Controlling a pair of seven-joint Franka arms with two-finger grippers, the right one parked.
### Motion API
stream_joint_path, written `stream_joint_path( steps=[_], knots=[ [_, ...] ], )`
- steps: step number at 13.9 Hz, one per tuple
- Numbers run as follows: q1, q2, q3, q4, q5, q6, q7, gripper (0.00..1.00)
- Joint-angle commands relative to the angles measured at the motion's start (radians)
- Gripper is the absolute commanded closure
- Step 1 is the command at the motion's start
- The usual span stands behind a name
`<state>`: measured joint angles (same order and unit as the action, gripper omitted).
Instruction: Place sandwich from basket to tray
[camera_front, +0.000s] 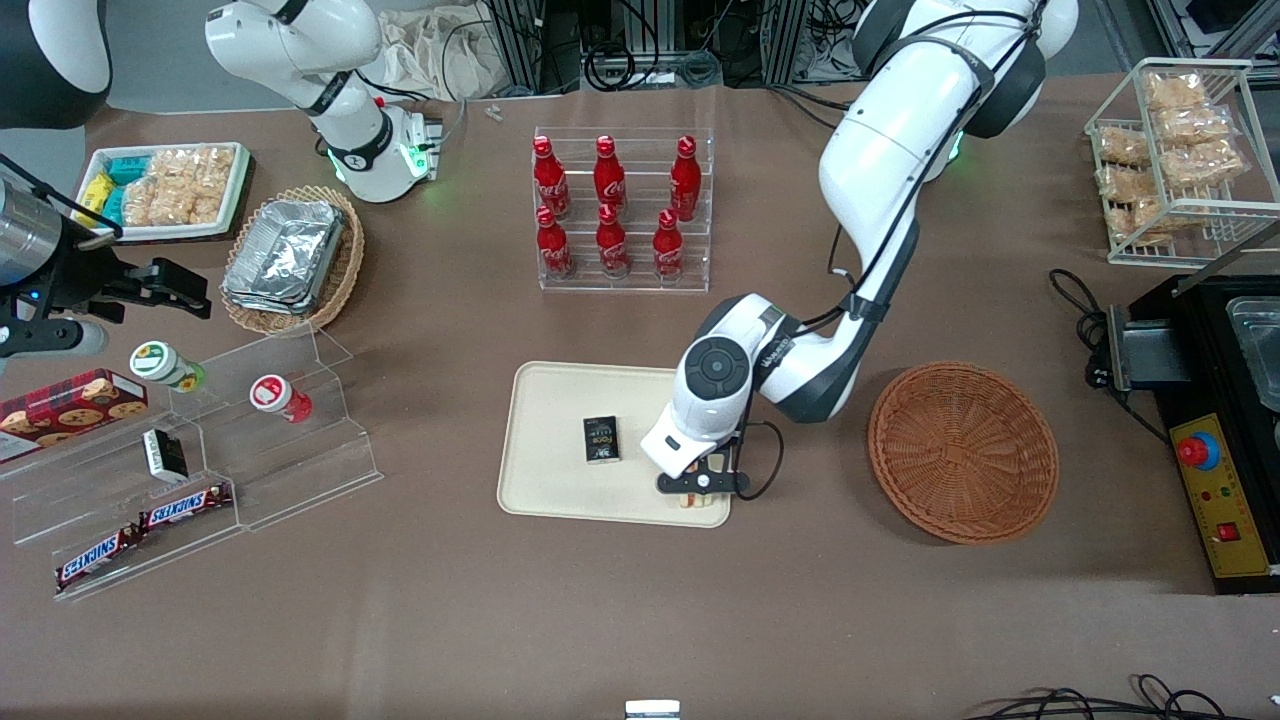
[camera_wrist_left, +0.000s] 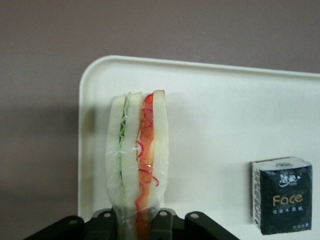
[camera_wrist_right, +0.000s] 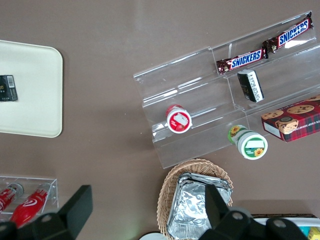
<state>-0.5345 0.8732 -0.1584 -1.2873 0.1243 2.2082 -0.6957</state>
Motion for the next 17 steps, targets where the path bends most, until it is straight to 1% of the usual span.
stream_joint_path(
  steps=[1,3,4,6,7,8,10,13,14,16,17],
  knots=[
    [-0.012,0.015,0.007,0.034,0.012,-0.013,0.013,0.00],
    [-0.009,-0.002,0.013,0.036,0.017,-0.019,0.010,0.00],
    [-0.001,-0.031,0.016,0.033,0.018,-0.031,0.005,0.00],
    [0.031,-0.135,0.016,-0.022,0.017,-0.159,0.007,0.00],
    [0.062,-0.192,0.016,-0.045,0.014,-0.232,0.018,0.00],
    [0.108,-0.251,0.011,-0.079,0.005,-0.269,0.031,0.00],
    [0.181,-0.397,0.007,-0.205,-0.005,-0.269,0.135,0.00],
    [0.299,-0.606,0.007,-0.386,-0.006,-0.266,0.220,0.00],
    [0.348,-0.661,0.007,-0.433,-0.015,-0.269,0.307,0.00],
    [0.440,-0.745,0.010,-0.503,-0.072,-0.278,0.503,0.00],
    [0.483,-0.770,0.010,-0.520,-0.074,-0.283,0.587,0.00]
  ],
)
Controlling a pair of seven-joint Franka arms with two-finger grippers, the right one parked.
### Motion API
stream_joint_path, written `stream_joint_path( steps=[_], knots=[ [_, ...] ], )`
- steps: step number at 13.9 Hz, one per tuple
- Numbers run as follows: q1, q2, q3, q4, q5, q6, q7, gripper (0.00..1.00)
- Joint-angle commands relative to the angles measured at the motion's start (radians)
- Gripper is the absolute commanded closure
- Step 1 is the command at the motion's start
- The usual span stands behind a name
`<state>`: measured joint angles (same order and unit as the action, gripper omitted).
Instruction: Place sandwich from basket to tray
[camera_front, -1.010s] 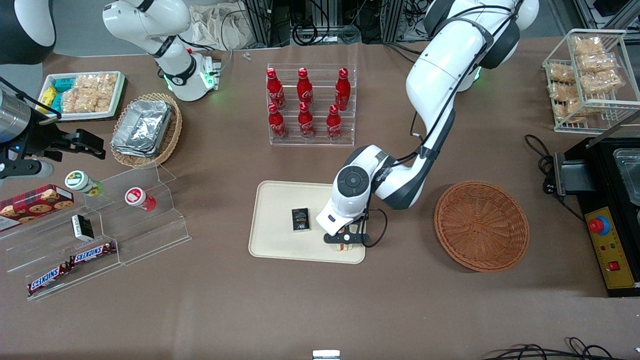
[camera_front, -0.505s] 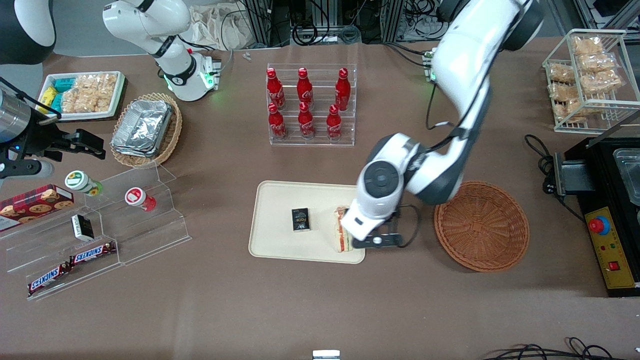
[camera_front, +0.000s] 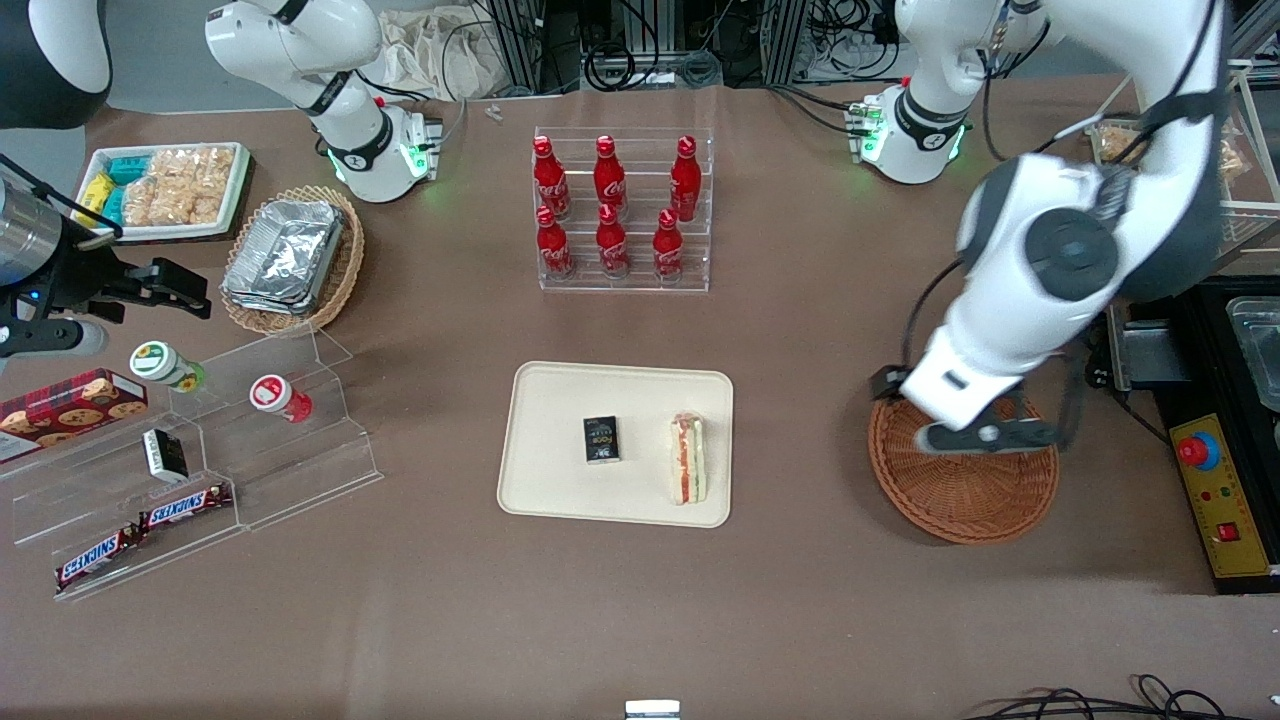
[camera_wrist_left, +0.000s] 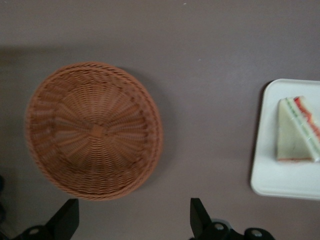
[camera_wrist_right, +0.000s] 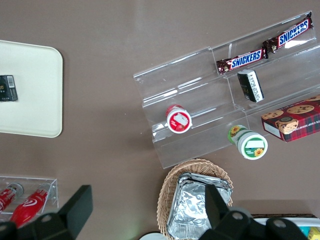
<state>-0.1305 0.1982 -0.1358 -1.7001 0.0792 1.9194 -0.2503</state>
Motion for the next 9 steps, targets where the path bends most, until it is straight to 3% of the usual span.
stream_joint_path(
  steps=[1,5,9],
  knots=[
    [0.101,-0.109,-0.011,-0.108,-0.029,-0.014,0.207,0.00],
    [0.170,-0.080,-0.007,-0.028,-0.032,-0.063,0.414,0.00],
    [0.172,0.067,-0.008,0.271,-0.028,-0.322,0.486,0.00]
  ],
)
